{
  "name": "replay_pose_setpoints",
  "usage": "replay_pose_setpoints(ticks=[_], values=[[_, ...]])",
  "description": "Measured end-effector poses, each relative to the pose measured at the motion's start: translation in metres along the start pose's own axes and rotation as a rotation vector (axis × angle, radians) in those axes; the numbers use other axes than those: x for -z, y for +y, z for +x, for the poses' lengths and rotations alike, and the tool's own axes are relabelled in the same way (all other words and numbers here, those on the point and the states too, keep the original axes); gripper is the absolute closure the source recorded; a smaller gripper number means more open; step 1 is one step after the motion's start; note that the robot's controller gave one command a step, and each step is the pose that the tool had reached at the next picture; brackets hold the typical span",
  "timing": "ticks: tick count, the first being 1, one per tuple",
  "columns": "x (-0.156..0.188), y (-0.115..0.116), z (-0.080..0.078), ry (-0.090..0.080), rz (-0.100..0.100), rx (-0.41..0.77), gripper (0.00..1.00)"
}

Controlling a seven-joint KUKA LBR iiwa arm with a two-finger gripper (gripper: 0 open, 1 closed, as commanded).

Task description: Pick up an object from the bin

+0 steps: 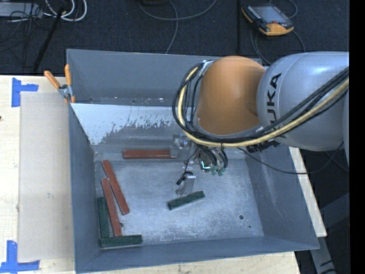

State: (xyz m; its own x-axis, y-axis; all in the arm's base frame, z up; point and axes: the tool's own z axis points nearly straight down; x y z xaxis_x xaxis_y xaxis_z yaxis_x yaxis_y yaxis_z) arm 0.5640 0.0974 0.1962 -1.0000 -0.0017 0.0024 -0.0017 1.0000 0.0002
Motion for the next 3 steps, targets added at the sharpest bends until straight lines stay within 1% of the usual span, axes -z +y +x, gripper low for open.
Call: replay_pose_setpoints(ticks=[1,2,3], values=[[-0.130,-0.035,0.018,0.004,0.000,0.192,0.00],[-0.126,-0.035,0.015,-0.002,-0.001,0.189,1.00],[0.028,-0.018,0.017,-0.012,0.000,0.221,1.00]])
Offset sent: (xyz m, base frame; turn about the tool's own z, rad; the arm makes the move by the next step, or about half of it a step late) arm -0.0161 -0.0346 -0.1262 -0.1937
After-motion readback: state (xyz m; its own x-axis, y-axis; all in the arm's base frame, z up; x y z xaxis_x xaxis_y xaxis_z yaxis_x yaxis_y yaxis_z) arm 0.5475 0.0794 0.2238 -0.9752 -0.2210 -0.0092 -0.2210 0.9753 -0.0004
